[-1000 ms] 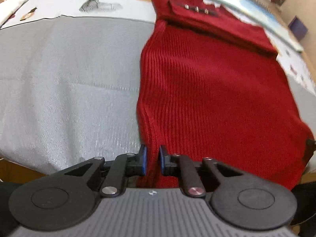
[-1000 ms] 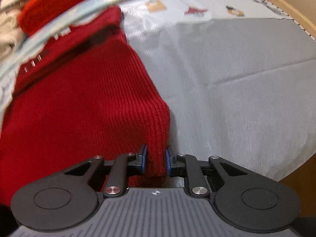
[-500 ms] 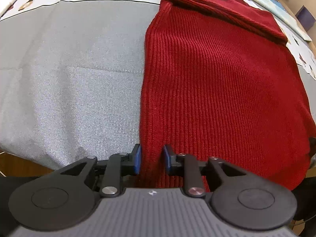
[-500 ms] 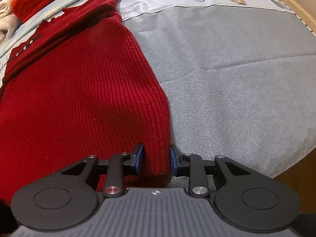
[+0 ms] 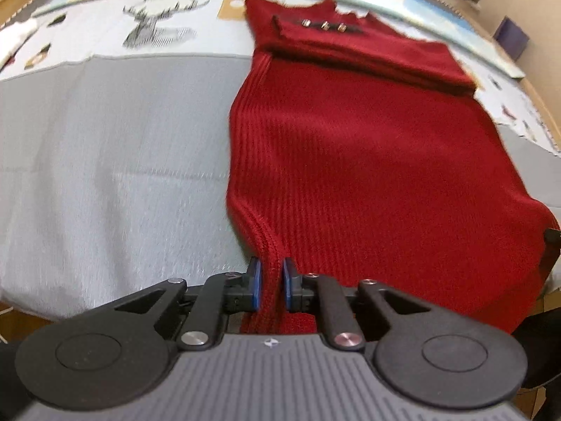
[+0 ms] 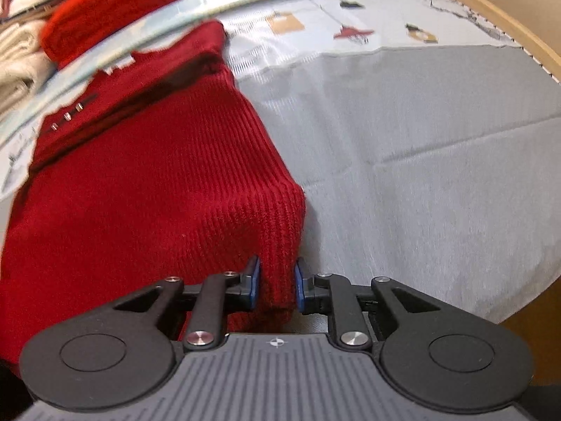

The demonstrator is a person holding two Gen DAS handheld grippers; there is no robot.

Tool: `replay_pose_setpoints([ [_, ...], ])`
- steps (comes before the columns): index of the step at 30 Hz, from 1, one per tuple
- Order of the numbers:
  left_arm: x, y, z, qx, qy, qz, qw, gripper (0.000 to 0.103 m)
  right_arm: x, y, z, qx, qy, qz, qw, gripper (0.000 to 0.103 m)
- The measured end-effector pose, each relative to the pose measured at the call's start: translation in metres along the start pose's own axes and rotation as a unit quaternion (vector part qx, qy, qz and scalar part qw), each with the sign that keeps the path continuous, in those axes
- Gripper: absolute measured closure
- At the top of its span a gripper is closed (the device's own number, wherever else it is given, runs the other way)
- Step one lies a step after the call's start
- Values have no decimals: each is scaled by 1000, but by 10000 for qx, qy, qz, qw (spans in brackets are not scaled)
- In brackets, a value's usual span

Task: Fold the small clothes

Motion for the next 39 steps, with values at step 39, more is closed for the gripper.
replay_pose_setpoints([
  [39, 84, -23, -112, -1191, 1098, -1091, 9807, 94, 70, 17, -165, 1106, 1683, 620, 9775, 89],
])
Point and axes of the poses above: each gripper's, at about its wrist camera, not at the fingertips, and z roughly the way its jaws point, y to its right, x to its top, the point moved 6 cm from there along z, roughly the way its jaws point, and after that the axes turned 10 degrees about y, right-handed, at the moved point
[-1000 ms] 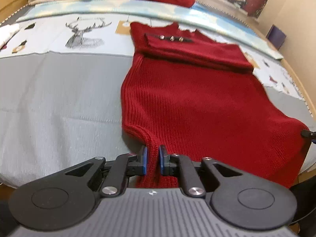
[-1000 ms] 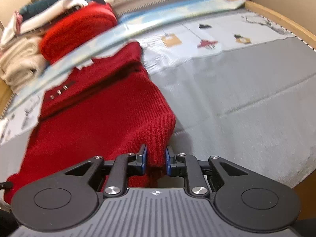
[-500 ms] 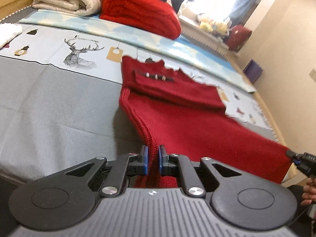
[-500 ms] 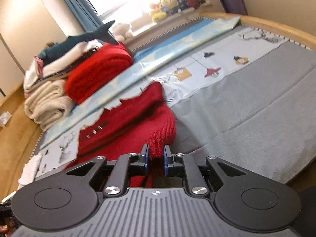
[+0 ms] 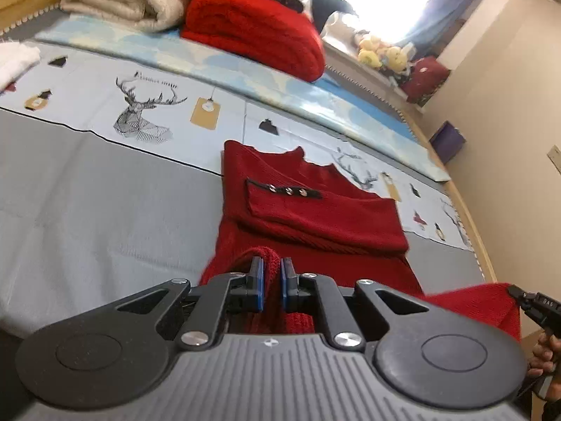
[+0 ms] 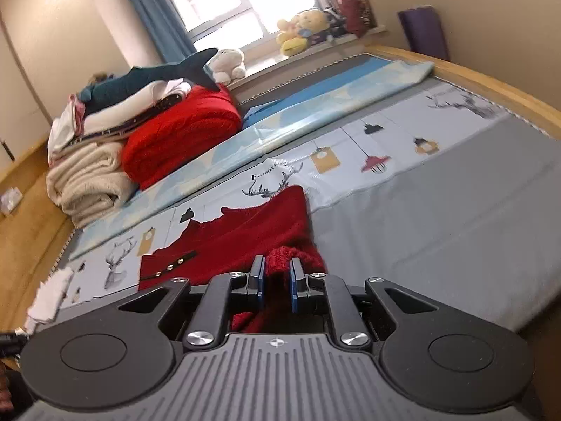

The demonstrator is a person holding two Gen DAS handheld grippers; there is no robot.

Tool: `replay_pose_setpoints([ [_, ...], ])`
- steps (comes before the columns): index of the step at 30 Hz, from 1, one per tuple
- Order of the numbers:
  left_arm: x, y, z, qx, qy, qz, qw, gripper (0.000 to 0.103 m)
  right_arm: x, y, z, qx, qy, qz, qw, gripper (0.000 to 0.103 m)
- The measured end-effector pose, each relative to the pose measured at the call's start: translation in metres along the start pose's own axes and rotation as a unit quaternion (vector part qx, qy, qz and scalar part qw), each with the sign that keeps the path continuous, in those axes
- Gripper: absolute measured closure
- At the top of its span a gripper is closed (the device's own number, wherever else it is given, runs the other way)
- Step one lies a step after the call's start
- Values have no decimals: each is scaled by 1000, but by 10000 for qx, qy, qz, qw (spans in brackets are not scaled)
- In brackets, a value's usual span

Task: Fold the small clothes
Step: 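Lift the sweater hem with both grippers and fold it over the collar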

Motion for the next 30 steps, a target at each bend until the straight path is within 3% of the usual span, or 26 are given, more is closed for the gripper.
replay_pose_setpoints([
  [2, 17, -6, 27, -17, -149, -126, 9998, 94, 8, 0, 30, -47, -105, -90, 9999, 89],
  [7, 57, -16, 100, 349, -293, 389, 9982, 95, 33, 4, 106, -201, -324, -341, 9987, 90],
  [12, 68, -52, 161, 719, -559, -58, 9958, 95, 41, 14, 188, -389, -591, -582, 9958, 96],
  [16, 76, -60, 187, 716, -656, -327, 9947, 95, 18, 23, 242, -710, -1085, -877, 9877, 96],
  [19, 89, -74, 187, 900, -364, -559, 9937, 94, 27, 29, 260, -841, -914, -583, 9905, 93],
  [21, 92, -86, 188, 882, -391, -827, 9919, 92, 36, 37, 263, -990, -683, -387, 9920, 93],
  [23, 89, -87, 190, 814, -544, -786, 9921, 81, 42, 47, 263, -1024, -533, -139, 9932, 92],
  [25, 81, -83, 198, 724, -837, -532, 9924, 59, 43, 56, 264, -952, -474, 48, 9943, 84],
  [28, 66, -79, 209, 731, -1177, -244, 9901, 50, 22, 71, 268, -812, -728, 250, 9937, 60],
  [30, 57, -78, 218, 739, -1355, -203, 9878, 49, 2, 80, 275, -662, -1109, 389, 9909, 59],
])
Point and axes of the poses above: each gripper's, at about its wrist camera, not at the fingertips, and z roughly the way its jaws point, y to its right, x to its top, the point moved 6 cm from there along z, roughly the way its jaws point, and after that the axes turned 10 degrees about y, right-handed, at the moved point
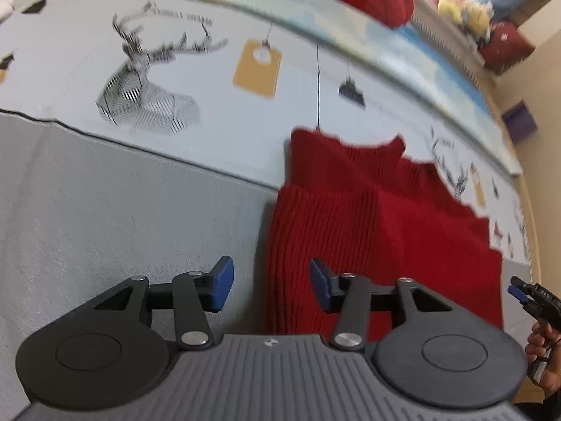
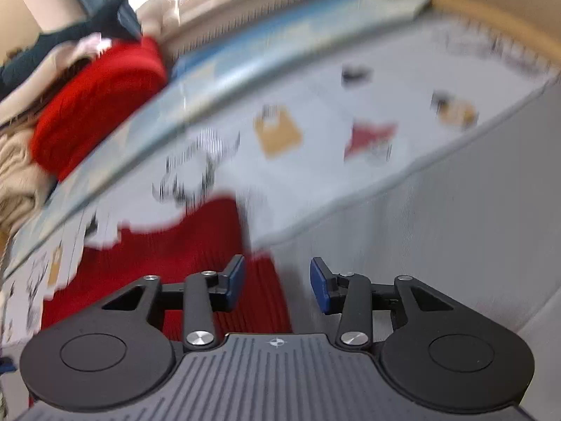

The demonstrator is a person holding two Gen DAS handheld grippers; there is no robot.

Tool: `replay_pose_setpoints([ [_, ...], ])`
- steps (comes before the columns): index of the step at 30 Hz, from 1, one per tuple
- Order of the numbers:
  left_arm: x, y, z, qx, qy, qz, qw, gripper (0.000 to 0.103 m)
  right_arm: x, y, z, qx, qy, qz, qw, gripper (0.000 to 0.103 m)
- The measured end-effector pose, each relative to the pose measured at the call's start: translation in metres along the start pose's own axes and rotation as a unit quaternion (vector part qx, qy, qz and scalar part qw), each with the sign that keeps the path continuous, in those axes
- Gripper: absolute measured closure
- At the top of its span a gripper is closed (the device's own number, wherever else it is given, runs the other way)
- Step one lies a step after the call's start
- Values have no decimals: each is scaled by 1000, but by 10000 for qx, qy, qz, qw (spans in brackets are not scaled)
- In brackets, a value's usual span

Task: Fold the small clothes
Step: 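Lift the sweater hem with both grippers and fold it over the collar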

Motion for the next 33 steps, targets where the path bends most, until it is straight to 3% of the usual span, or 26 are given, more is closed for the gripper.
replay_pose_setpoints([
  [3, -4, 5, 15, -85, -143, 17, 9999, 40, -23, 3, 15, 163, -588, -63, 9981, 58],
  [9, -12, 15, 48, -64, -514, -33, 9987, 40, -38, -7, 28, 181, -778, -242, 9965, 58],
  [11, -13, 18, 56, -20, -587, -10, 9983, 42, -36, -9, 29, 247, -730, -141, 9969, 80],
  [12, -14, 18, 59, -16, -604, 36, 9982, 51, -35, -10, 29, 310, -706, -83, 9970, 90],
  [13, -14, 20, 60, -42, -612, 90, 9981, 61, -34, -14, 28, 336, -651, -109, 9973, 90],
  [14, -12, 22, 58, -52, -568, 157, 9983, 83, -32, -16, 25, 356, -591, -203, 9974, 90],
  [15, -9, 23, 54, -46, -462, 249, 9986, 90, -30, -21, 23, 393, -509, -332, 9974, 91],
  [20, 15, 34, 23, 199, 375, 756, 9962, 92, -3, -34, 2, 513, 358, -398, 9972, 92],
  [22, 27, 42, 14, 332, 825, 951, 9915, 92, 10, -42, -9, 595, 836, -529, 9933, 92],
  [27, 61, 55, -12, 449, 1950, 814, 9764, 92, 37, -72, -25, 586, 1923, -978, 9747, 92],
  [30, 71, 62, -3, 650, 2044, 844, 9731, 92, 47, -83, -27, 509, 2322, -1063, 9655, 92],
  [33, 68, 56, 27, 771, 1531, 657, 9830, 90, 46, -80, 1, 117, 1952, -1145, 9740, 91],
])
Point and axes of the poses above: each gripper's, at about its wrist camera, not at the fingertips, and z roughly the way its jaws point, y to its right, x to its top, the point moved 6 cm from there along z, roughly the way its jaws point, and after that the axes turned 10 degrees about y, right-handed, at the moved point
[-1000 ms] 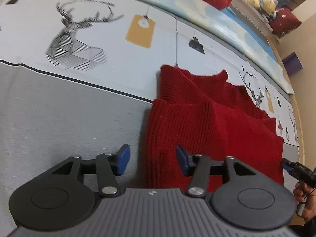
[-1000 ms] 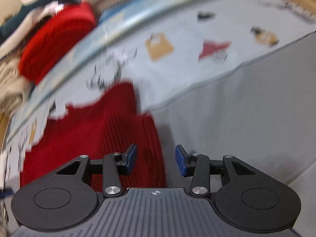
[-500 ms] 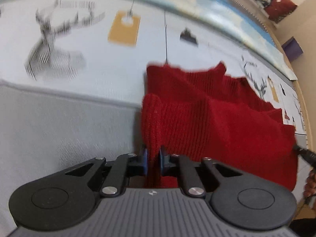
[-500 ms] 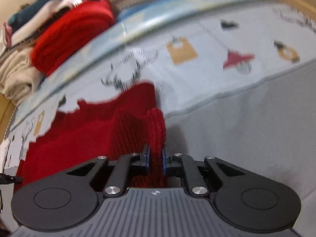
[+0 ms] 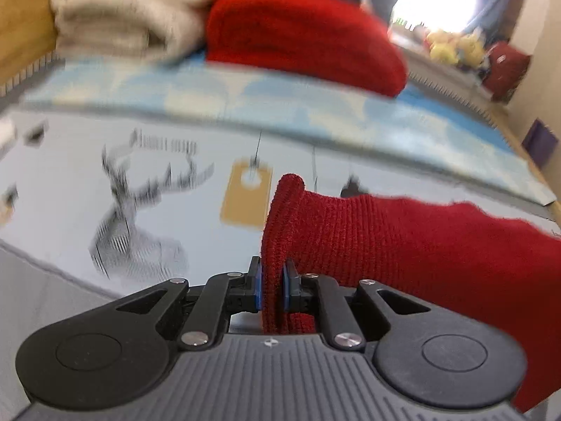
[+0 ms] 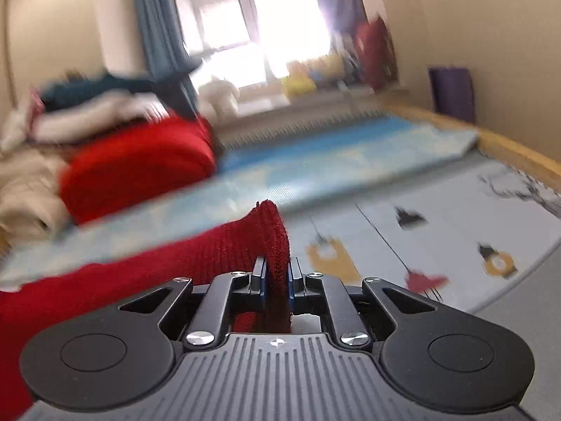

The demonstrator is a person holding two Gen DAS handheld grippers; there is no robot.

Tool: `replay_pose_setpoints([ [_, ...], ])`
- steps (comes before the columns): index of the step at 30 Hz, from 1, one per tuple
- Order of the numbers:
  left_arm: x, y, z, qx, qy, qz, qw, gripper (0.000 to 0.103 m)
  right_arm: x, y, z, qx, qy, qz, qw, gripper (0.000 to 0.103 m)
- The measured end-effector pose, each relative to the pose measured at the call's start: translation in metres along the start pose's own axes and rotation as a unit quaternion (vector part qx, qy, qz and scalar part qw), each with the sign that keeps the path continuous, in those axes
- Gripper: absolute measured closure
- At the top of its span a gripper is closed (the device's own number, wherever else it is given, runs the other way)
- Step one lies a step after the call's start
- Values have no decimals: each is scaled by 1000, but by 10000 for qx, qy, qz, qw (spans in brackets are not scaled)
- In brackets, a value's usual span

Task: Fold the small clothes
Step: 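Lift the sweater hem with both grippers and fold it over the collar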

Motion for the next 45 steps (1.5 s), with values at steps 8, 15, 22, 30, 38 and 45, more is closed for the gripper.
replay_pose_setpoints([
  [8, -19, -15, 14, 426, -783, 20, 9960, 72, -64, 31, 50, -824, -1903, -259, 9779, 83],
  [15, -46, 20, -23, -1209, -1285, 868, 9805, 72, -32, 23, 15, 685, -1695, 385, 9824, 73],
  [22, -111, 9, -15, -1042, -2149, 2211, 9456, 72, -110, 5, -2, 1045, -3328, -1500, 9251, 61],
  [30, -125, 22, -47, -1600, -2091, 2350, 9357, 72, -83, 3, -18, 958, -3029, -1175, 9409, 61],
  [38, -127, 28, -63, -1599, -1869, 2646, 9325, 73, -90, -2, -30, 968, -3072, -1457, 9354, 62],
  [45, -133, 34, -57, -1292, -1949, 2996, 9250, 71, -101, -1, -34, 798, -3277, -1904, 9219, 60],
])
Point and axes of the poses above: each gripper's, at about its wrist camera, not at the fingertips, and z roughly the way its jaws point, y to its right, x to its top, the point moved 6 cm from there along z, roughly the way its jaws point, and after that the axes turned 10 degrees about y, right-handed, at the moved point
